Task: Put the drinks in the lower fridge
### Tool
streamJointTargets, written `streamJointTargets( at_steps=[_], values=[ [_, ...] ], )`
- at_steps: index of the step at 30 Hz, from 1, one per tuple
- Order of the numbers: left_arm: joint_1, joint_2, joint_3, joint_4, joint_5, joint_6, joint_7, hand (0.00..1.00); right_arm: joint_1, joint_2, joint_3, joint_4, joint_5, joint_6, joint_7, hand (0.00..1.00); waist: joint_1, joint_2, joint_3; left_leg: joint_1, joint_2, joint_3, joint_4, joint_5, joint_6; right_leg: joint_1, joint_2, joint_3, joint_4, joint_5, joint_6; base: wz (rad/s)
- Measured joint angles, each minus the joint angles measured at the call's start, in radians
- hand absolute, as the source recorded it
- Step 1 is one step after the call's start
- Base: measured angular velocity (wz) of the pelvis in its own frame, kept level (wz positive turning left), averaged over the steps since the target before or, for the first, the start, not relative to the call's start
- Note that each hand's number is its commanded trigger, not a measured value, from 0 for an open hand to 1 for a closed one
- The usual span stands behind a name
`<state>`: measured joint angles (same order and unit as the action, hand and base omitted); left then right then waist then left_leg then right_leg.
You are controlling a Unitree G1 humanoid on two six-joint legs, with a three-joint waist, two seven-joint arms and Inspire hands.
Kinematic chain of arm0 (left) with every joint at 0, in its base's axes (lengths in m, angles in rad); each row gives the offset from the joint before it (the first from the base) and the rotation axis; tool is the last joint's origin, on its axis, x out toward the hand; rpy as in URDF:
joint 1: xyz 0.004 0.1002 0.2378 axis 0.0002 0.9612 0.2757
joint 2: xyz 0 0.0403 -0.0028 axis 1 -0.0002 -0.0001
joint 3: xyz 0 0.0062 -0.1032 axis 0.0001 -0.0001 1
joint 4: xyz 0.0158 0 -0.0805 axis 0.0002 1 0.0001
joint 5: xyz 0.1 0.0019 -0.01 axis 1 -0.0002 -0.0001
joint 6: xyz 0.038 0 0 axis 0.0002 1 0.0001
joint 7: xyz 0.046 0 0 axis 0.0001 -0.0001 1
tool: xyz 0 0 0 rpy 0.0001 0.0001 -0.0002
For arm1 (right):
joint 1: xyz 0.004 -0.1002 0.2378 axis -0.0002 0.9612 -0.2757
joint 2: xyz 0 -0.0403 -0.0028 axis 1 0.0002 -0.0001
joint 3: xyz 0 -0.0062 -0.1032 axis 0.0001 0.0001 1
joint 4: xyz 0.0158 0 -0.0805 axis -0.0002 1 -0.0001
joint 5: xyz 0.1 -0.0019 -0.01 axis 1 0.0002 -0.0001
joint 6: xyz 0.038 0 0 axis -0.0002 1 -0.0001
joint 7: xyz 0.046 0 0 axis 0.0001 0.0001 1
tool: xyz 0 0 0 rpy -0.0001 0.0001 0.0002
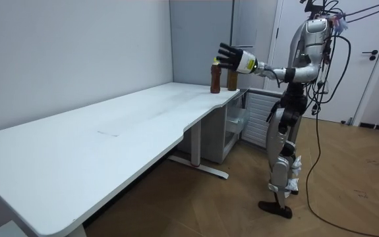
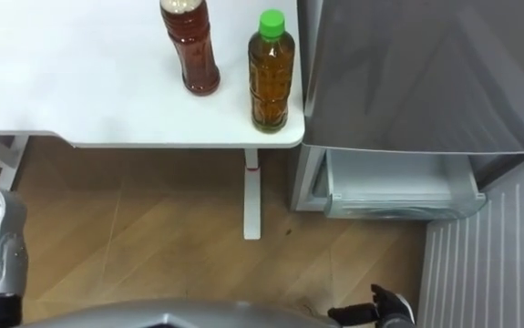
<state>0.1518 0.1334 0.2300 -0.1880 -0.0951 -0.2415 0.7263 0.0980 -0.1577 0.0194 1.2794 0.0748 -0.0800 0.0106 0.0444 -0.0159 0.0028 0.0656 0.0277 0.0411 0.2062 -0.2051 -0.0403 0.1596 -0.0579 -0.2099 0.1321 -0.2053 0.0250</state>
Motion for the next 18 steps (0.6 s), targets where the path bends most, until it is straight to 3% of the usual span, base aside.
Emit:
streamJointTargets(
  at_steps=[9,18],
  values=[
    [-0.010,0.000,-0.079,-0.180,0.069,0.000,-0.115,0.00,0.000,-0.002,0.004,0.009,0.026,-0.021,0.036,0.00,-0.037,-0.003,0.0037,-0.003,-0.001,-0.002,0.000,0.000,0.000,-0.001,-0.001,-0.004,-0.004,0.000,0.001,0.01],
    [-0.116,0.000,-0.180,-0.274,0.069,0.000,-0.233,0.00,-0.005,-0.002,0.039,0.017,0.037,-0.033,0.037,0.00,-0.043,-0.008,0.0037,-0.005,-0.003,-0.007,-0.001,0.000,0.000,0.000,-0.002,-0.006,-0.011,0.000,0.001,0.00]
  ],
)
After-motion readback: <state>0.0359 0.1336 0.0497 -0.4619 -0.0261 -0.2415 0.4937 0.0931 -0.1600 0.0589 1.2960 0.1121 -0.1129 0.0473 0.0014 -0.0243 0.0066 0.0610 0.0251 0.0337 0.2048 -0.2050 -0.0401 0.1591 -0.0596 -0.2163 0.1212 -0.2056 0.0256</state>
